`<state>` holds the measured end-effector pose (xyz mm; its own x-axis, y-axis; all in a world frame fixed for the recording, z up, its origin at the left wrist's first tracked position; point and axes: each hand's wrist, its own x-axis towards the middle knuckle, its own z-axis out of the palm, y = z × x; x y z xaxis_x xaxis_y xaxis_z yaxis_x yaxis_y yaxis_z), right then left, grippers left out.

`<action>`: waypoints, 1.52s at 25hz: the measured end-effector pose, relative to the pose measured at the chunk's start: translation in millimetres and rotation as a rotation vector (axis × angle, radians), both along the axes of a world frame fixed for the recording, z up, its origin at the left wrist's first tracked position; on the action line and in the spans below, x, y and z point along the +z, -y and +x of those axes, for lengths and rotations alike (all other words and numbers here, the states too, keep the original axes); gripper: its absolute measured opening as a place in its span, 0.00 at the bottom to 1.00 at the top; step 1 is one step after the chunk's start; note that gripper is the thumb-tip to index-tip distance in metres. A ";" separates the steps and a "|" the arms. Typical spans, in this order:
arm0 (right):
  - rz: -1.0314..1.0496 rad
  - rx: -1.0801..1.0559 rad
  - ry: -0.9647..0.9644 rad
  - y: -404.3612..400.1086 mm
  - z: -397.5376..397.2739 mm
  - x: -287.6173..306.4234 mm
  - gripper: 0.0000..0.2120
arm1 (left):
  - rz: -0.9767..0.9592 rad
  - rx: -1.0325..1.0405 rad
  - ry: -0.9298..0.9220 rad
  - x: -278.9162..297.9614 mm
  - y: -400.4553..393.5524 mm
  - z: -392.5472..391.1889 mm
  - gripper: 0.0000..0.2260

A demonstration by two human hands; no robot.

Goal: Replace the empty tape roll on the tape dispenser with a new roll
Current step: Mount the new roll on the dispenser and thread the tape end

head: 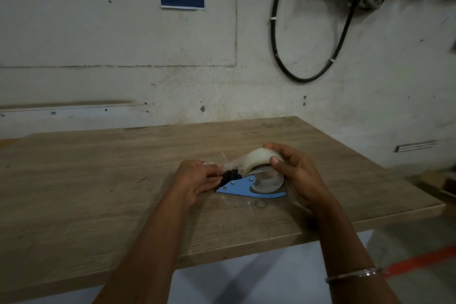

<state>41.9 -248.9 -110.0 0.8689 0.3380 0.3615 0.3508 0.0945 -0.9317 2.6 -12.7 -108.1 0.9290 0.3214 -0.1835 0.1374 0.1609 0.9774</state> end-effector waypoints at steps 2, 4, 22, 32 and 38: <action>0.076 0.035 -0.053 1.5 1.1 -4.2 0.24 | -0.002 -0.001 0.003 -0.3 -2.1 0.1 0.10; 0.027 -0.016 -0.013 -0.9 -1.1 1.5 0.18 | 0.022 -0.009 0.005 -1.4 -3.4 -0.5 0.09; -0.195 -0.070 0.145 -0.6 10.7 11.6 0.17 | -0.034 0.067 0.011 -1.2 -2.1 -0.2 0.05; -0.165 -0.041 0.137 4.7 7.3 11.3 0.17 | -0.457 0.027 0.136 4.7 -12.1 -8.4 0.08; -0.200 -0.080 0.139 -2.7 9.0 12.5 0.13 | -0.614 -0.174 0.188 7.2 -12.3 -14.9 0.08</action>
